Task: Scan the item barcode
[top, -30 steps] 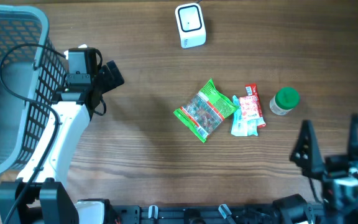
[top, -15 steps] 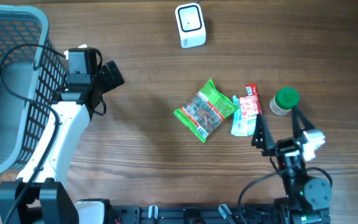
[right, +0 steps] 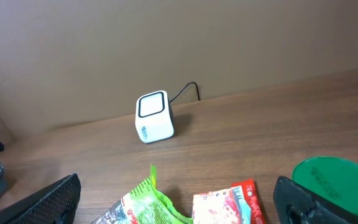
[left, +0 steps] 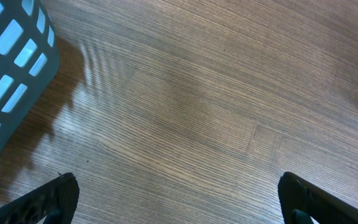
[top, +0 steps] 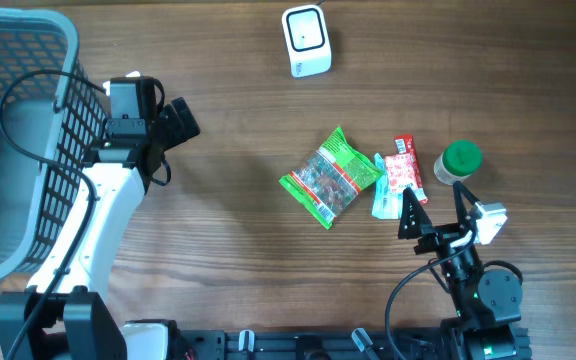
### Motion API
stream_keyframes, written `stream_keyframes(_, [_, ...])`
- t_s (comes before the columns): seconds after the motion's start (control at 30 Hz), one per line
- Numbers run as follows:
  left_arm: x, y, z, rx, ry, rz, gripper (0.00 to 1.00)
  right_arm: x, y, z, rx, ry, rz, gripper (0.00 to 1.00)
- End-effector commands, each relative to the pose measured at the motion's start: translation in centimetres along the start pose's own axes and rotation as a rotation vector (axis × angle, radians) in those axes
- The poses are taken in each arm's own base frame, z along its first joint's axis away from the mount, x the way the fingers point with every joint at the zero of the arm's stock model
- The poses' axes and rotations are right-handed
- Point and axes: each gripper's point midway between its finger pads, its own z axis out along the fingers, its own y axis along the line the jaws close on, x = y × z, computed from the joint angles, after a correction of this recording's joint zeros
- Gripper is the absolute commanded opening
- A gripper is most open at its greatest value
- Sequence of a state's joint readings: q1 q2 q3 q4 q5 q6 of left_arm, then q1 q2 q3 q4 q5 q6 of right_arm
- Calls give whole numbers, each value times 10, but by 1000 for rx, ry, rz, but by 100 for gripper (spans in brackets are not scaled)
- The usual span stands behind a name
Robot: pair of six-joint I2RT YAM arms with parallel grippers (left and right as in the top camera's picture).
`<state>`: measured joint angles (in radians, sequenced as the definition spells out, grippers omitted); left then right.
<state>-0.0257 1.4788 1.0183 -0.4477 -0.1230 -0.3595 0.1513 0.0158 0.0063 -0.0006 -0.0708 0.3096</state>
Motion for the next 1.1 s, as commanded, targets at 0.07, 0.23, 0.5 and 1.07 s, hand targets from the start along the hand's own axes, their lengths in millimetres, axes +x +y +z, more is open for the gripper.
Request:
stream_keyframes(0.07, [-2,2,-2,-7,-10,9,100,-1,-1,0,2,-7,11,100])
stream_keyframes(0.23, [-2,2,-2,-7,-10,9,100,-1,-1,0,2,-7,11,100])
stream_keyframes(0.5, [-2,2,-2,-7,-10,9,100,-1,-1,0,2,-7,11,100])
stream_keyframes(1.07, [-20,4,-79,48,-133,-8,100,-1,-1,0,2,-7,11,100])
